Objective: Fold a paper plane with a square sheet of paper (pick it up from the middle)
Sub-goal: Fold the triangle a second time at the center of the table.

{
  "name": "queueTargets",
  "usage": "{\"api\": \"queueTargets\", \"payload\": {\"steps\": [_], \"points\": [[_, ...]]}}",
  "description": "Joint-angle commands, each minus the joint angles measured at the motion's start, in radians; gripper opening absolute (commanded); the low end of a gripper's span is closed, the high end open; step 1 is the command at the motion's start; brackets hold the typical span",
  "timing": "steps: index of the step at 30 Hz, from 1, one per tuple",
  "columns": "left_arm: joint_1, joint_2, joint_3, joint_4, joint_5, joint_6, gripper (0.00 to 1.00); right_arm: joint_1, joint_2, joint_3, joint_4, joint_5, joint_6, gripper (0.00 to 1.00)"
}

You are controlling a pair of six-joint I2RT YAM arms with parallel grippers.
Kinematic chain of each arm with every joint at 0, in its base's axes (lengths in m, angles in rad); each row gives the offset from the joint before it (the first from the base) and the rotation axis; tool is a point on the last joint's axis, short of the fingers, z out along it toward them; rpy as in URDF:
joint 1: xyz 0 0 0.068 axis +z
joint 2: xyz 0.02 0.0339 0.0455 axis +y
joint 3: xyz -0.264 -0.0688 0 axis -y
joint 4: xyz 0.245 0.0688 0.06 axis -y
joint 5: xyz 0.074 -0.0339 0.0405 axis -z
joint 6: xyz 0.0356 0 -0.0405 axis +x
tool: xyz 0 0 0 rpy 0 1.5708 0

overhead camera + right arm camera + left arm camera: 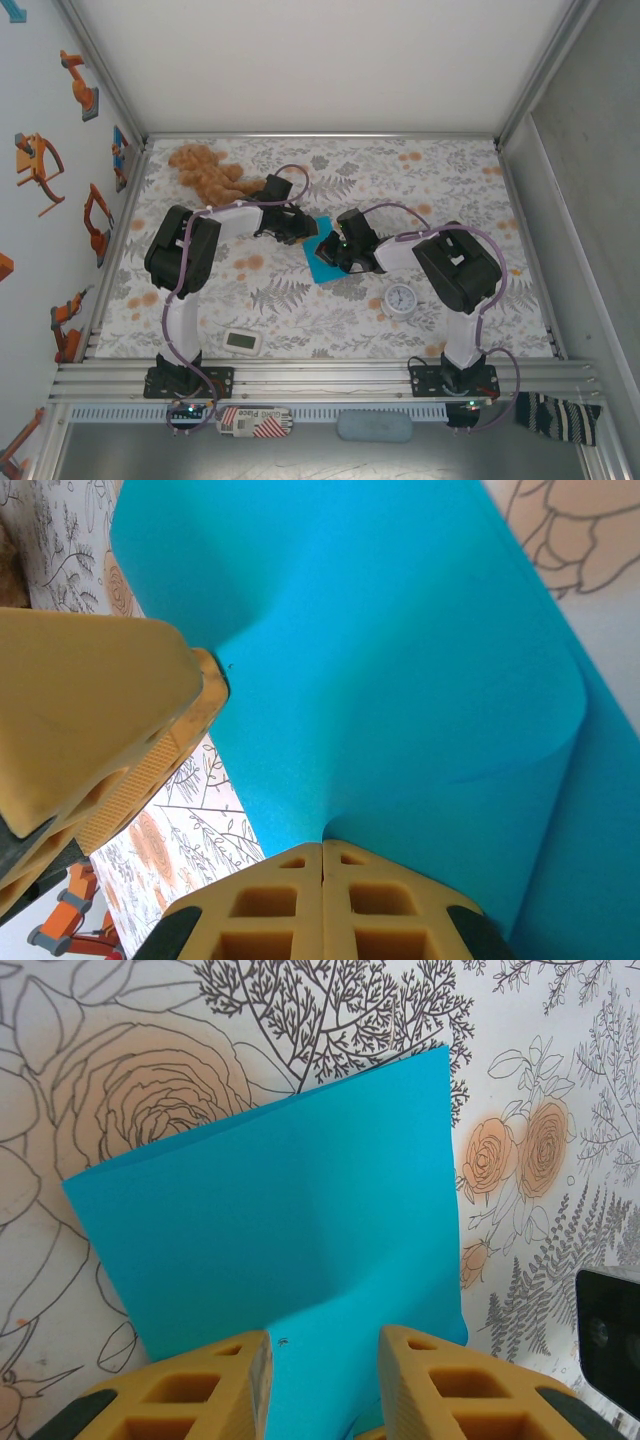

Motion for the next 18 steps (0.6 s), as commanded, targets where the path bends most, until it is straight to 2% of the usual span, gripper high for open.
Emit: {"api": "queueTargets", "payload": {"steps": [1,7,10,16,18], "points": [[0.009,0.030,0.006,-0.034,-0.013,0.027,0.35,0.005,0.015,-0.017,-0.015,0.032,0.012,0.00],[0.026,-0.002,0.045,-0.055,-0.009,0.025,0.35,0.005,0.018,-0.016,-0.038,0.030,0.011,0.00],[0.051,-0.042,0.071,-0.071,-0.043,0.012,0.37,0.004,0.021,-0.014,-0.045,0.022,0.013,0.00],[0.089,-0.140,0.052,-0.094,-0.175,0.002,0.41,0.005,0.026,-0.004,-0.044,0.013,0.017,0.20],[0.099,-0.169,0.032,-0.115,-0.218,0.004,0.41,0.005,0.025,-0.002,-0.044,0.009,0.018,0.29]]}}
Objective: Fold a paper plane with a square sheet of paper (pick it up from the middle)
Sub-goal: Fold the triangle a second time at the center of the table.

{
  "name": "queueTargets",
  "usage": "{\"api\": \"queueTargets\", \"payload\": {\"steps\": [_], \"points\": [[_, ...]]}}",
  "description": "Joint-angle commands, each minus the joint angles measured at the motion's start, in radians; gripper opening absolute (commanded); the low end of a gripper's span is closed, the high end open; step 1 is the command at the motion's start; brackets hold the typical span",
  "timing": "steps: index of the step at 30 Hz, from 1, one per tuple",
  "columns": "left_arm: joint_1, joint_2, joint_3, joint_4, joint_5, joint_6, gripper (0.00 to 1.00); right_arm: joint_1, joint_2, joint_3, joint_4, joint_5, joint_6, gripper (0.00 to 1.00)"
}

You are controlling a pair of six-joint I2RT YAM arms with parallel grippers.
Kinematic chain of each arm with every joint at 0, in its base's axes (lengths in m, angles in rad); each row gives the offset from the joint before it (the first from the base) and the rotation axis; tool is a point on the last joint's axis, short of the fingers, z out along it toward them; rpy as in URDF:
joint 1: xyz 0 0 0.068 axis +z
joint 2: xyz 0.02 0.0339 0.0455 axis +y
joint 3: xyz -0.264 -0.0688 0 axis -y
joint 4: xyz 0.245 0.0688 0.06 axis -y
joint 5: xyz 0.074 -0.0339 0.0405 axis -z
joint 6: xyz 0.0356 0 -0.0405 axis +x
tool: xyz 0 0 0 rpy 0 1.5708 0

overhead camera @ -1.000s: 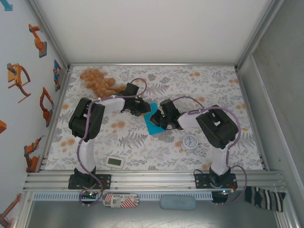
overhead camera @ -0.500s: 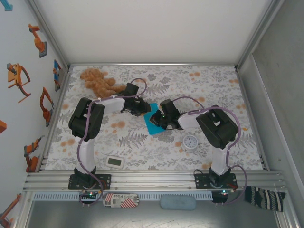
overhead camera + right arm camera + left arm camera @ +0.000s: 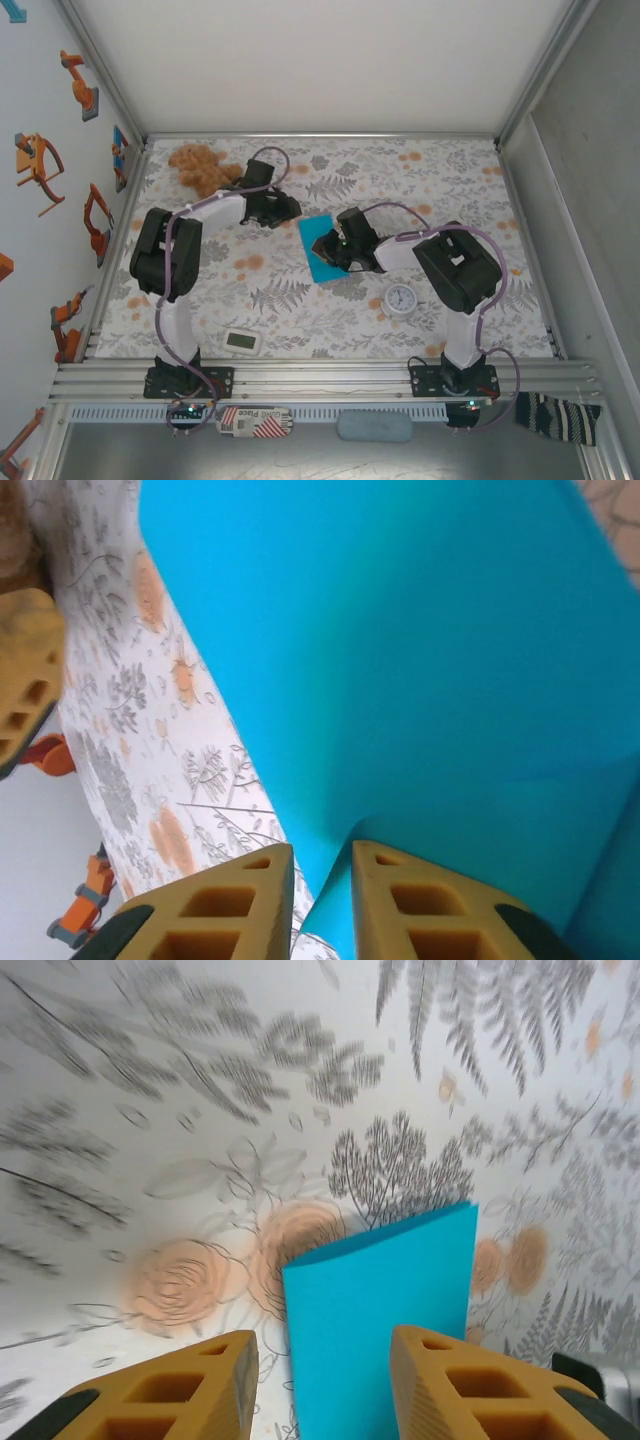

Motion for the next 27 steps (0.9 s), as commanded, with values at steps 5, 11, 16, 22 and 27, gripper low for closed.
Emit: {"api": "queueTargets", "payload": {"steps": [5,11,16,22,27], "points": [[0.019,-0.142,-0.078,-0.051,-0.101,-0.001,0.41,0.004,0.024,-0.008,-0.060,0.026,0.000,0.36],[0.019,-0.199,-0.159,-0.003,0.011,-0.022,0.40,0.005,0.020,-0.006,-0.066,0.027,0.001,0.34],[-0.003,-0.217,-0.247,0.097,0.121,-0.081,0.32,0.005,0.018,-0.007,-0.075,0.033,-0.001,0.22],[-0.076,-0.212,-0.282,0.137,0.132,-0.075,0.21,0.004,0.012,0.002,-0.130,0.048,-0.022,0.10],[-0.131,-0.170,-0.276,0.131,0.118,-0.063,0.14,0.005,0.014,0.010,-0.153,0.055,-0.032,0.00]]}}
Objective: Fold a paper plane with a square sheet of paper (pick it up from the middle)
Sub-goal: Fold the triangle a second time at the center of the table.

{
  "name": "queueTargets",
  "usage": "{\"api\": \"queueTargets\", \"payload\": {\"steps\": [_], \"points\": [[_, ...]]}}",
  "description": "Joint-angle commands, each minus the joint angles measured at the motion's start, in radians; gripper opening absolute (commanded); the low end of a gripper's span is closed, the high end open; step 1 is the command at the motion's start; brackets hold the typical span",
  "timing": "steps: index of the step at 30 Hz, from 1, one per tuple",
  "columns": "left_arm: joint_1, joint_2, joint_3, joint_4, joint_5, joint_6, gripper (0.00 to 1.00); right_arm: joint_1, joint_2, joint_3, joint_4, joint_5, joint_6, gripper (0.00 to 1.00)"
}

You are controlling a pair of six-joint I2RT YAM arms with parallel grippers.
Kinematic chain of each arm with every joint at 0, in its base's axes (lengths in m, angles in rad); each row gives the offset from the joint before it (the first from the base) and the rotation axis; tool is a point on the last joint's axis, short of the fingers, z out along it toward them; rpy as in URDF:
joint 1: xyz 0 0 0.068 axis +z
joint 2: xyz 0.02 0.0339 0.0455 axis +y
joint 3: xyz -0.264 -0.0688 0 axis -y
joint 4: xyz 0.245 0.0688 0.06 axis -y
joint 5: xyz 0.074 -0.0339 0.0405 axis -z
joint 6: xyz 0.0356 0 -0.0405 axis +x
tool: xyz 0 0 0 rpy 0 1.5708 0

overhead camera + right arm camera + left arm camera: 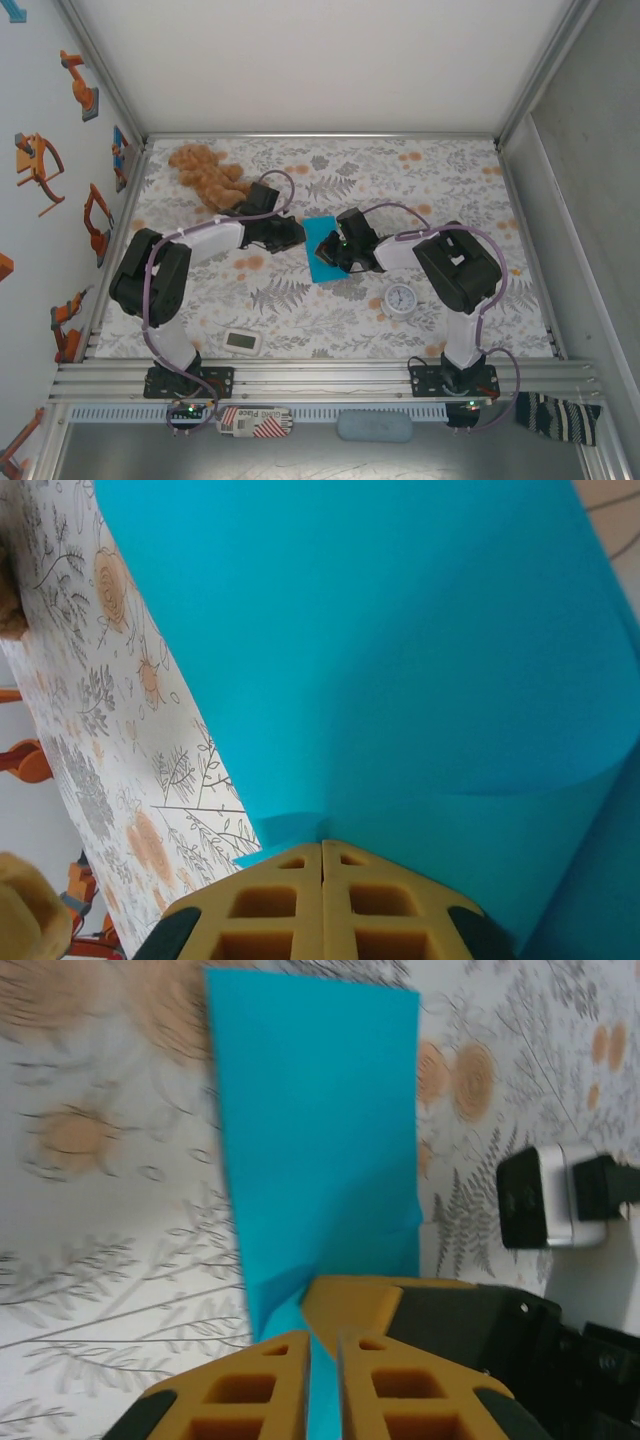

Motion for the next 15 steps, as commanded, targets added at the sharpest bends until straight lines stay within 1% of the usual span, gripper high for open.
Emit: {"api": "queueTargets", "payload": {"steps": [1,8,15], "points": [[-0.024,0.023,0.005,0.013,0.014,0.006,0.13,0.005,0.015,0.007,-0.097,0.037,-0.018,0.00],[-0.046,0.088,0.039,-0.002,0.029,0.011,0.06,0.005,0.019,0.017,-0.101,0.034,-0.017,0.00],[-0.049,0.130,0.072,-0.026,0.019,0.028,0.04,0.005,0.018,0.017,-0.096,0.036,-0.015,0.00]]}}
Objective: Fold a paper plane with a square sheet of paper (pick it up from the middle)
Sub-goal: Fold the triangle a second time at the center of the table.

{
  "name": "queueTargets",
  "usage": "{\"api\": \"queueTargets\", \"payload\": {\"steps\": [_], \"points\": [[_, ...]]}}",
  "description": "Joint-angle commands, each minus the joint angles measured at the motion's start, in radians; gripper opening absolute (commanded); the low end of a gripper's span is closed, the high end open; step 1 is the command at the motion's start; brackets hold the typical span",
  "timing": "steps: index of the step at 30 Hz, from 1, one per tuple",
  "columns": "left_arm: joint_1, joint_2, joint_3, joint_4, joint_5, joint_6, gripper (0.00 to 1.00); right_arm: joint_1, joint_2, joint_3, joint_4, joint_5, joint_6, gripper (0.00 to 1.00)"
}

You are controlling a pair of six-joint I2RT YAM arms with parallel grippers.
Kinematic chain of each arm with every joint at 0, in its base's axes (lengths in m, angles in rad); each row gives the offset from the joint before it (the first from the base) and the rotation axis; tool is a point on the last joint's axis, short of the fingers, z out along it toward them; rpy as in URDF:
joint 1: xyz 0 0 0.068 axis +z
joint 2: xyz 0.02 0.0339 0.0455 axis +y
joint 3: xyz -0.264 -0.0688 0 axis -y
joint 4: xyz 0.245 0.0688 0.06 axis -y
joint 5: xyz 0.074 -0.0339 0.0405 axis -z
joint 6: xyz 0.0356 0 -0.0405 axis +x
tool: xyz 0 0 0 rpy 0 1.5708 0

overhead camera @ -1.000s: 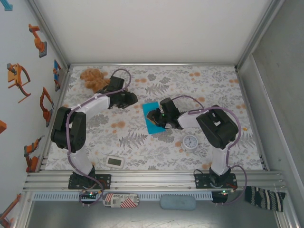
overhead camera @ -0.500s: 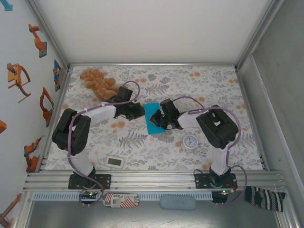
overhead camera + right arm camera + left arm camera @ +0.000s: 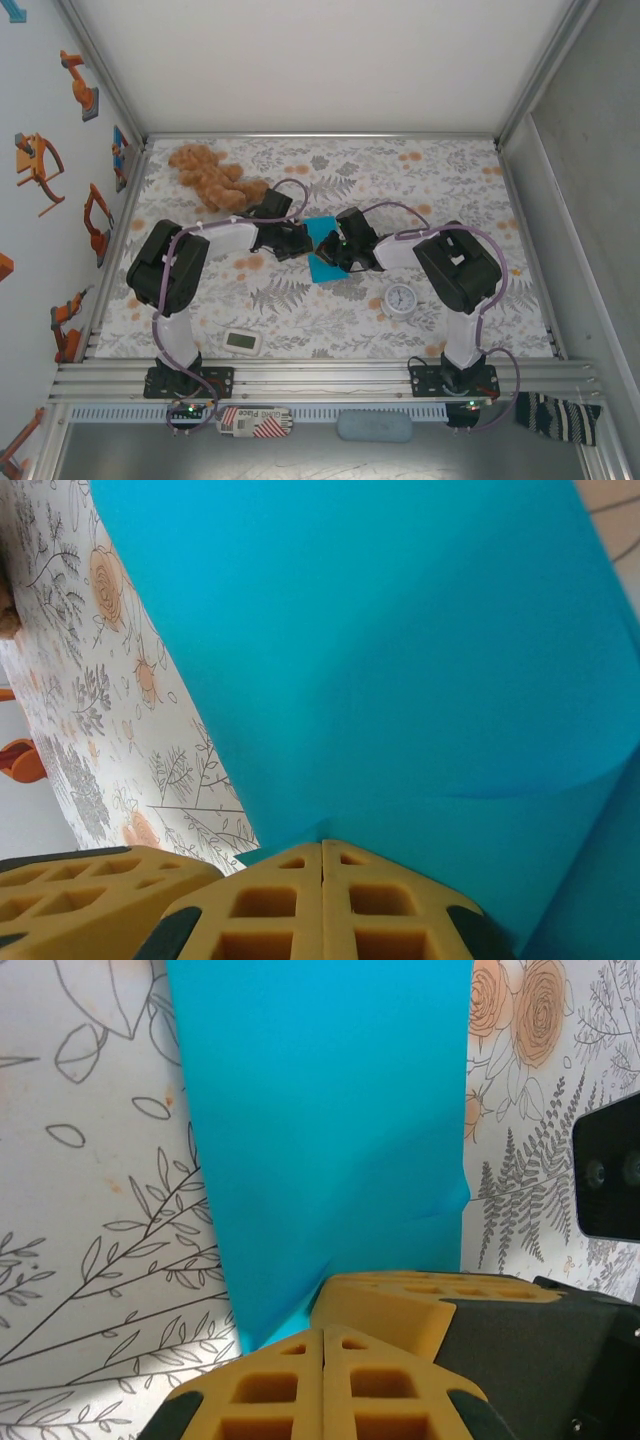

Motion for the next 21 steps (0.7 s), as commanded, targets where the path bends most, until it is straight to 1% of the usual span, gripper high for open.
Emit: {"api": "queueTargets", "payload": {"steps": [1,9,18,21], "points": [[-0.008,0.024,0.035,-0.025,0.004,0.029,0.03,0.004,0.019,0.003,-0.072,0.034,-0.009,0.00],[-0.011,0.059,0.041,-0.053,-0.014,0.038,0.03,0.005,0.018,0.003,-0.068,0.032,-0.007,0.00],[-0.011,0.097,0.056,-0.125,-0.074,0.061,0.01,0.005,-0.008,-0.002,-0.036,0.021,-0.011,0.00],[-0.011,0.105,0.061,-0.157,-0.104,0.069,0.00,0.005,-0.036,0.006,-0.033,0.003,-0.049,0.00]]}}
